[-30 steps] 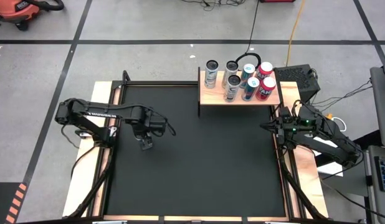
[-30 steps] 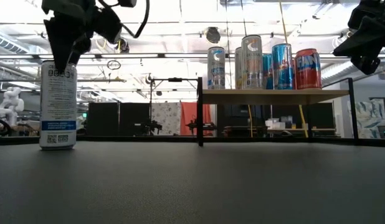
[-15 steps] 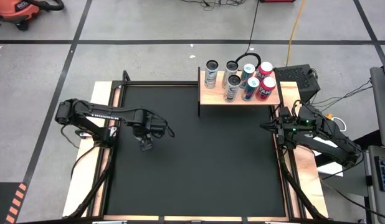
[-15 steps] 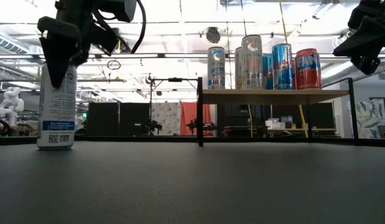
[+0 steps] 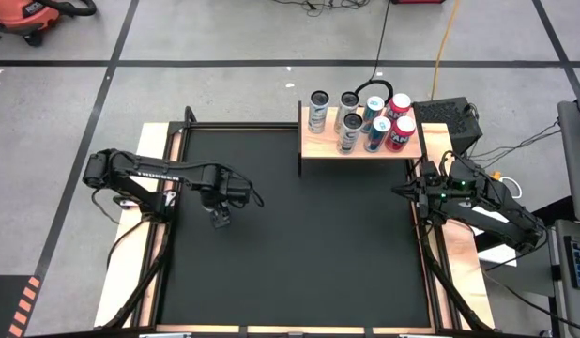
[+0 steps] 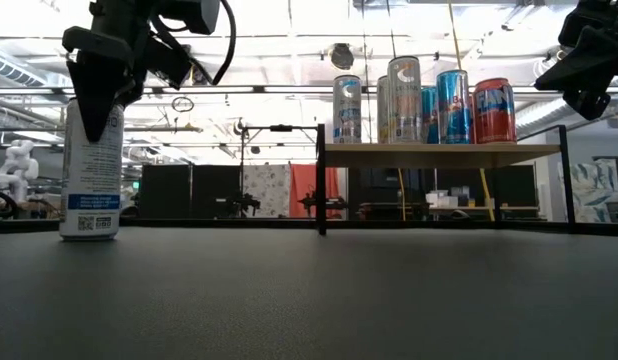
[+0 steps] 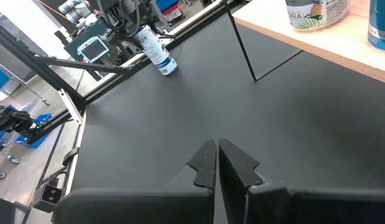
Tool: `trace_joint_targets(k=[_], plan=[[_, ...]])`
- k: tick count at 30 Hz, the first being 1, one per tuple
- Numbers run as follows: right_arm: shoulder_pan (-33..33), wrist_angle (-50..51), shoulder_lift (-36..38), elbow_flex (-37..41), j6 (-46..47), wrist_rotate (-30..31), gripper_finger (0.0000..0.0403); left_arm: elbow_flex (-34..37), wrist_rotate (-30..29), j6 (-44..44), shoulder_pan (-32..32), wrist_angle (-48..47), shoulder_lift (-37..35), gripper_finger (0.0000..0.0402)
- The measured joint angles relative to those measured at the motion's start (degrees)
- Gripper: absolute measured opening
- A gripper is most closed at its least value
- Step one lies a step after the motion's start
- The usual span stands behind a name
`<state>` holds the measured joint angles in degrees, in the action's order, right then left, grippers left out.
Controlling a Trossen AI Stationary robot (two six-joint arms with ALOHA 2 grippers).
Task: Place canned beverage on shelf
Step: Put the white blue soda can on the shelf aligned with the white blue soda can
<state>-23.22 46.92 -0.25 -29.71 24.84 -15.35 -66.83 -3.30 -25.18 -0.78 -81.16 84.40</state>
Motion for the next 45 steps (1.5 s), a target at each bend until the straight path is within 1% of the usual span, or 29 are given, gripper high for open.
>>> trace_joint_targets(k=[5, 13, 18, 23, 27, 31, 36, 38, 40, 45], plan=[[-0.01, 0.02, 0.00, 0.00, 0.00, 0.04, 0.0000, -0.04, 0.73, -0.01, 0.00, 0.02, -0.04, 0.0246], [-0.02, 0.02, 0.00, -0.01, 0.00, 0.10, 0.0000, -0.50, 1.48, -1.31, 0.02, 0.93, -0.01, 0.0247], [-0.02, 0.02, 0.00, -0.02, 0.00, 0.13, 0.0000, -4.68, 3.20, -1.63, 0.04, 2.03, 0.09, 0.0253], [-0.02, 0.02, 0.00, -0.02, -0.10, 0.15, 0.0000, -10.43, 3.24, -4.70, 0.71, 3.29, 0.07, 0.0255], [-0.02, 0.02, 0.00, -0.02, -0.22, 0.15, 0.0000, -14.75, 3.24, -10.26, 2.09, 4.49, 0.04, 0.0256], [-0.02, 0.02, 0.00, -0.02, -0.22, 0.17, 0.0000, -17.87, 3.63, -21.18, 3.88, 7.12, 0.04, 0.0257], [-0.02, 0.01, 0.00, -0.02, -0.24, 0.18, 0.0000, -19.15, 5.89, -32.82, 5.73, 9.74, 0.04, 0.0258], [-0.02, 0.02, 0.00, -0.02, -0.36, 0.19, 0.0000, -19.15, 6.32, -37.59, 6.37, 9.29, 0.04, 0.0258], [-0.02, 0.02, 0.00, -0.02, -0.45, 0.18, 0.0000, -19.15, 6.28, -40.19, 6.92, 9.22, 0.04, 0.0258], [-0.02, 0.02, -0.01, -0.02, -0.46, 0.17, 0.0000, -19.15, 6.17, -41.98, 7.93, 10.02, 0.54, 0.0258]])
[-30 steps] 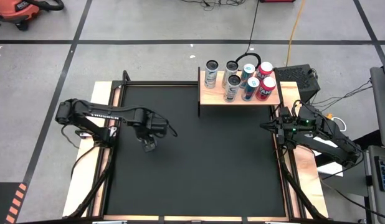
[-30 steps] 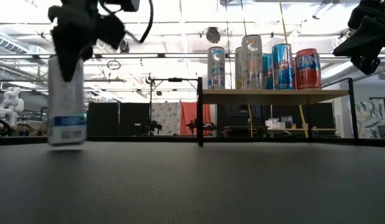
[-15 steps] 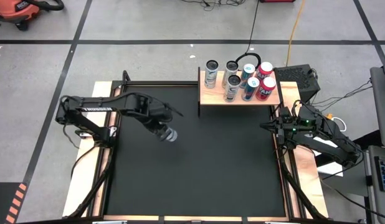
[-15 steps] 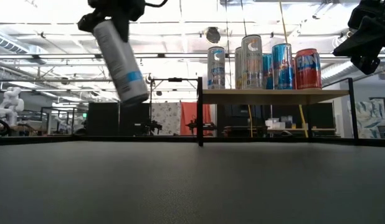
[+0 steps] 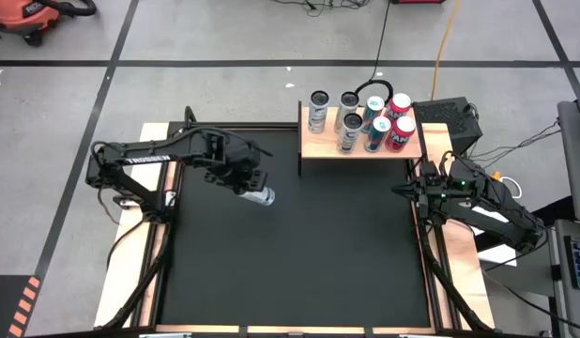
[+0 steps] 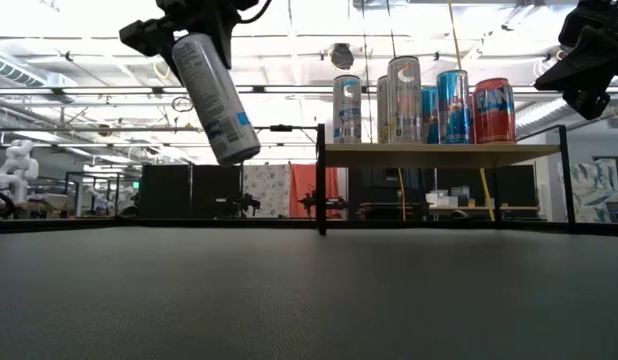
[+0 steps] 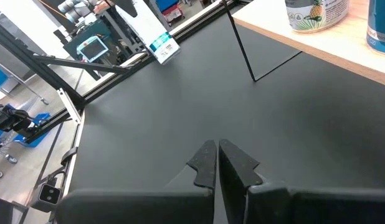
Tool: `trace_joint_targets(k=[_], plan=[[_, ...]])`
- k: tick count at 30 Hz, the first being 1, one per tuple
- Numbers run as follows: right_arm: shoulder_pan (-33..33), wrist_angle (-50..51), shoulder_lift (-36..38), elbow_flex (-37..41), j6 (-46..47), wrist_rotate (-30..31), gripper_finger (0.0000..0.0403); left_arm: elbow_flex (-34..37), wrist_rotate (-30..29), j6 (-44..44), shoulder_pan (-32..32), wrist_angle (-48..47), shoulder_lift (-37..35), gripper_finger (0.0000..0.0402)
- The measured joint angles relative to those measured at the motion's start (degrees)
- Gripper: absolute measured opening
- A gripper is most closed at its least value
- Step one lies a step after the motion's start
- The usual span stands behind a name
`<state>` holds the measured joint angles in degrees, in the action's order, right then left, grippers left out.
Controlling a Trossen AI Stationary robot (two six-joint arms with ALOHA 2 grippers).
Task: Place canned beverage on shelf
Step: Put the white blue soda can on the shelf aligned with the white blue soda can
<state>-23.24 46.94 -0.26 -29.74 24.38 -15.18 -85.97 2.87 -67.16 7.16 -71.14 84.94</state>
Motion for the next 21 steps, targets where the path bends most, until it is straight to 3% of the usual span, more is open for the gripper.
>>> trace_joint_targets(k=[13, 21], plan=[[0.00, 0.02, -0.01, 0.00, 0.02, 0.00, 0.0000, -0.02, 0.11, 4.88, 0.00, 0.38, 5.97, 0.0258], [0.00, 0.04, -0.01, 0.00, 0.02, 0.00, 0.0000, -0.02, 5.07, 7.79, 0.00, -0.14, 9.18, 0.0258]])
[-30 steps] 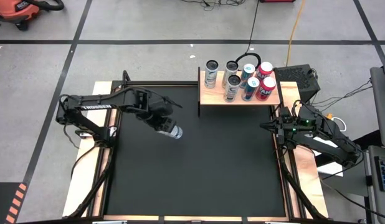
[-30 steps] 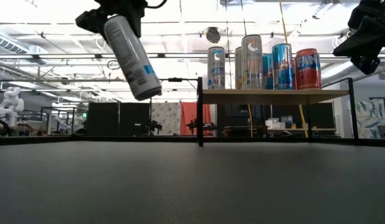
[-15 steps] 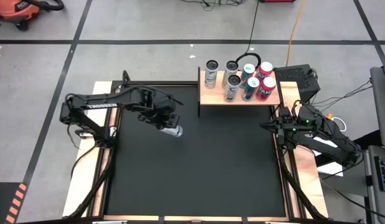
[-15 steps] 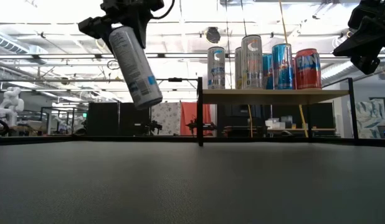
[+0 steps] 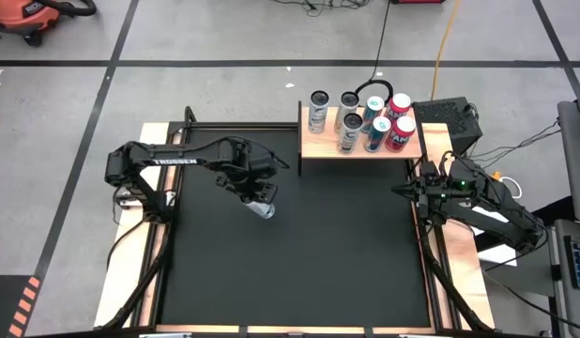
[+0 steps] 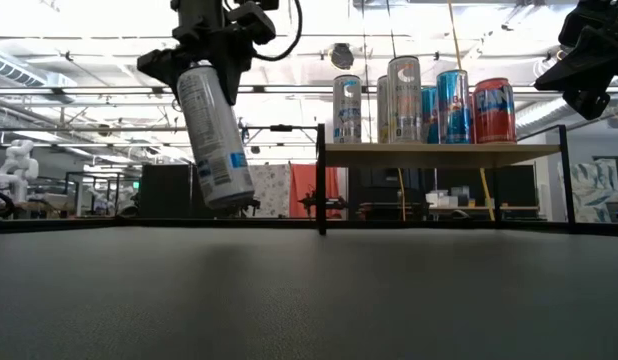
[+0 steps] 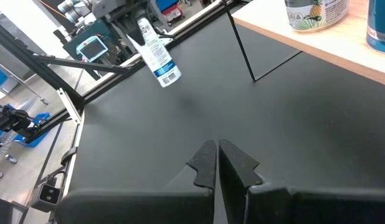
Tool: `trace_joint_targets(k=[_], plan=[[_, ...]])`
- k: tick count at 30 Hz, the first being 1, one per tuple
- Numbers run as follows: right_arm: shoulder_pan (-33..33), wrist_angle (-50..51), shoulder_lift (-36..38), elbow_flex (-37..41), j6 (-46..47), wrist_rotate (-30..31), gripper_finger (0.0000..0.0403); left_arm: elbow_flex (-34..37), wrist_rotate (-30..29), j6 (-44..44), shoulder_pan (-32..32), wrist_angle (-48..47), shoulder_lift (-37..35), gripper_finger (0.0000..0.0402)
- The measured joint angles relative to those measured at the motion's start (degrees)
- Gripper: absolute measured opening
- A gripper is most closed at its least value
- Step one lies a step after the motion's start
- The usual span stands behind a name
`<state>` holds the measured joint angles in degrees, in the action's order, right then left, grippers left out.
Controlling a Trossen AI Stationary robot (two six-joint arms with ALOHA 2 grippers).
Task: Place canned beverage on shelf
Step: Put the white blue soda can on the shelf aligned with the white blue soda can
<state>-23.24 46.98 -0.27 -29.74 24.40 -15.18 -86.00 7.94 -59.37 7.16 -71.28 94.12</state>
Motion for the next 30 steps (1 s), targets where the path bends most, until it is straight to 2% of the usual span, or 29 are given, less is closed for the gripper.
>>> trace_joint_targets(k=[4, 8, 14, 22, 25, 30], plan=[[0.00, 0.00, 0.00, 0.00, 0.00, 0.00, 0.0000, 0.00, 0.64, 3.19, 0.00, 0.04, 1.02, 0.0258], [0.00, 0.00, 0.00, 0.00, 0.00, 0.00, 0.0000, 0.01, 0.62, 11.98, -0.04, 0.06, 1.19, 0.0258], [0.00, -0.01, 0.00, 0.00, 0.00, 0.00, 0.0000, 0.01, -0.58, 33.30, -0.29, 0.06, 1.19, 0.0258], [0.00, -0.02, 0.00, 0.00, 0.18, 0.02, 0.0000, 0.02, -11.73, 65.30, -2.32, 0.52, 1.19, 0.0258], [0.00, -0.02, 0.00, 0.00, 0.20, 0.02, 0.0000, 0.02, -14.85, 73.39, -2.86, 0.56, 1.19, 0.0258], [0.00, -0.02, 0.00, 0.00, 0.20, 0.04, 0.0000, 0.02, -14.99, 84.11, -3.42, 0.57, 1.19, 0.0258]])
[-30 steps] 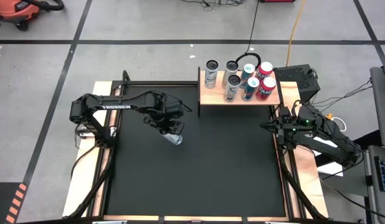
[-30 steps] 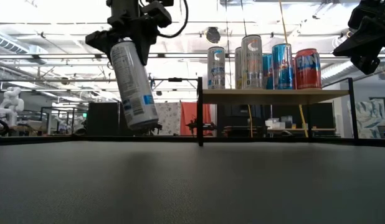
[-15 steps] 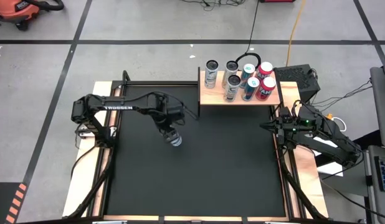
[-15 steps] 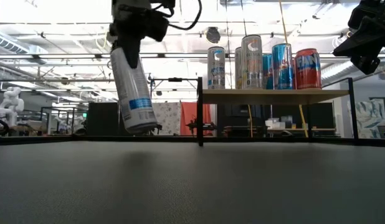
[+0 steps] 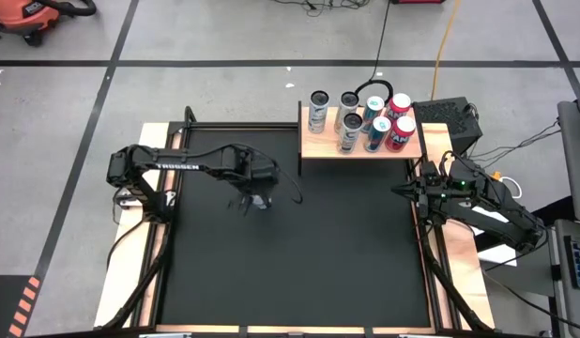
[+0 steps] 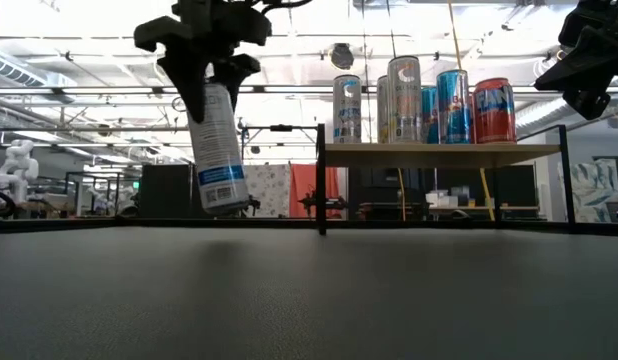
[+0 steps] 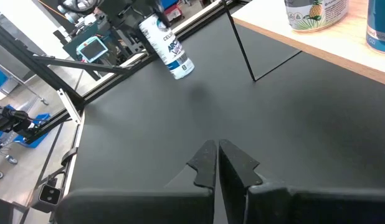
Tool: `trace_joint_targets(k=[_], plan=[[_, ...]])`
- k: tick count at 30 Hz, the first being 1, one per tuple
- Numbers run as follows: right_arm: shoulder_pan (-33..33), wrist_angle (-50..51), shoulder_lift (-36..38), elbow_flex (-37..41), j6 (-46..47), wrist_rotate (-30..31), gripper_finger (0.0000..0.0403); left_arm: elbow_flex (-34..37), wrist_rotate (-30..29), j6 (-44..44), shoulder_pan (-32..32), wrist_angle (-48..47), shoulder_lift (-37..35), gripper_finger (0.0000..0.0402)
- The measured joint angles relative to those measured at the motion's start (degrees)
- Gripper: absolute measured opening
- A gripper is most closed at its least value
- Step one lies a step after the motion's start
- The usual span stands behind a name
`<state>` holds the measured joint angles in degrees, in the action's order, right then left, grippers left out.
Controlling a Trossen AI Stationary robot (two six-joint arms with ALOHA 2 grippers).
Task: Place canned beverage on shelf
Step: Put the white blue soda can on the shelf aligned with the white blue soda can
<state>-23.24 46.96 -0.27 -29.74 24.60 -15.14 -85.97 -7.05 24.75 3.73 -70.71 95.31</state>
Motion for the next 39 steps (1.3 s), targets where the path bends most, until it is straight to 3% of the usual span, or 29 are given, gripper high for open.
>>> trace_joint_targets(k=[7, 16, 22, 31, 39], plan=[[0.00, 0.00, 0.00, 0.00, 0.01, 0.02, 0.0000, 0.00, 0.22, 14.66, -1.17, 0.69, 0.00, 0.0258], [0.00, 0.00, 0.00, 0.00, 0.02, 0.02, 0.0000, 0.00, 2.49, 14.17, -2.00, 4.91, 0.00, 0.0258], [0.00, 0.00, 0.00, 0.00, 0.22, 0.14, 0.0000, 0.02, 3.40, 7.26, -2.00, 4.84, 0.00, 0.0260], [0.00, 0.00, 0.02, 0.00, 1.12, 1.81, 0.0000, 0.85, 3.39, 7.22, -2.00, 4.83, 0.68, 0.0299], [0.00, 0.00, 0.02, 0.00, 1.11, 1.81, 0.0000, 0.94, 3.33, 7.20, -1.93, 4.59, 2.75, 0.0304]])
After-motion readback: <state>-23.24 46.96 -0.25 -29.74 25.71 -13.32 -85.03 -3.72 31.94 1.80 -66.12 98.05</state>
